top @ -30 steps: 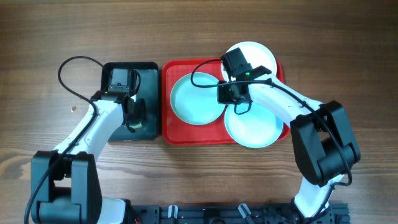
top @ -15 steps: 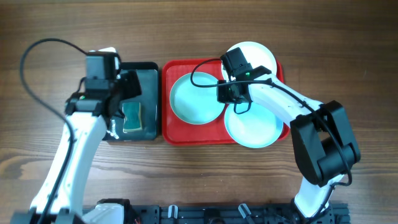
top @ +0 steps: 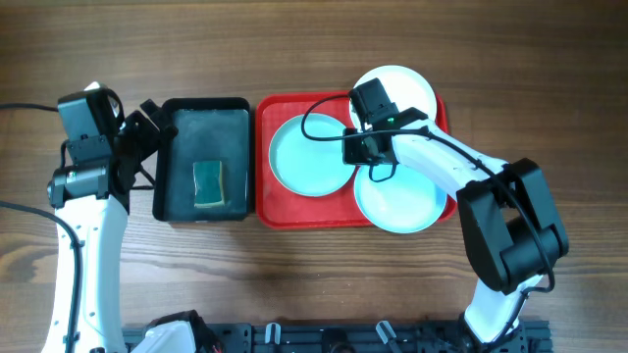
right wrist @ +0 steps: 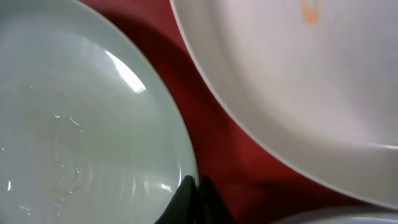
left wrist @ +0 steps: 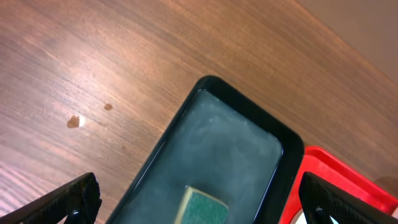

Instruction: Clean dirty plates on tray and stack at the side

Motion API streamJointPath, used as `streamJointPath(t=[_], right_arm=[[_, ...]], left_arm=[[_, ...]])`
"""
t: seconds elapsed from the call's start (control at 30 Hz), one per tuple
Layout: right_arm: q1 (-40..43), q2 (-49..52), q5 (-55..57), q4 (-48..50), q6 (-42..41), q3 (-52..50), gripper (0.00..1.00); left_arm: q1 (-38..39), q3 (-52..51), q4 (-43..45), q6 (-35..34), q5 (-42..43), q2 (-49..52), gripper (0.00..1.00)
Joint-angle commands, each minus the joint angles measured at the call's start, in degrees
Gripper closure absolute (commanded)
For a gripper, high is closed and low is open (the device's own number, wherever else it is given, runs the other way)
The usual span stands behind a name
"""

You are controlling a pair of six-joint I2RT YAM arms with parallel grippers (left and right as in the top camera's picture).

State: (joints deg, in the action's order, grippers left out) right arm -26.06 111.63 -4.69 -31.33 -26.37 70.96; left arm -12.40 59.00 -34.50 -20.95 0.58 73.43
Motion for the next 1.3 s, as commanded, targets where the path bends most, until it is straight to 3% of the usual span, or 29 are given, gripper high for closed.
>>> streamJointPath(t=[0.0,0.13,0.33,0.6,0.77,1.03,1.27], right_arm=[[-0.2,-4.3,0.0,-3.3,-0.4,5.4,0.96],[-0.5,-7.5,0.0,-4.2,-0.7,9.0,0.96],[-5.3,-7.8,2.6,3.8,-1.4,9.1,0.96],[-17.8,-3.1,23.8,22.0,-1.6,9.1,0.96],[-20.9,2.8,29.6,35.8,9.9,9.1,0.96],[-21.0,4.3,31.7,59.8,43.3,9.1,0.96],[-23.3,4.3,24.9,63.9,56.6,9.1,0.96]], left_arm=[[-0.3,0.3,-2.4,-0.5,0.9,-0.4,0.00],[-0.3,0.3,-2.6,-0.5,0.9,-0.4,0.00],[-0.3,0.3,-2.6,-0.5,0.9,-0.4,0.00],[-0.3,0.3,-2.6,-0.5,0.9,-0.4,0.00],[-0.3,0.3,-2.6,-0.5,0.9,-0.4,0.00],[-0.3,0.3,-2.6,-0.5,0.9,-0.4,0.00],[-0.3,0.3,-2.6,-0.5,0.9,-0.4,0.00]])
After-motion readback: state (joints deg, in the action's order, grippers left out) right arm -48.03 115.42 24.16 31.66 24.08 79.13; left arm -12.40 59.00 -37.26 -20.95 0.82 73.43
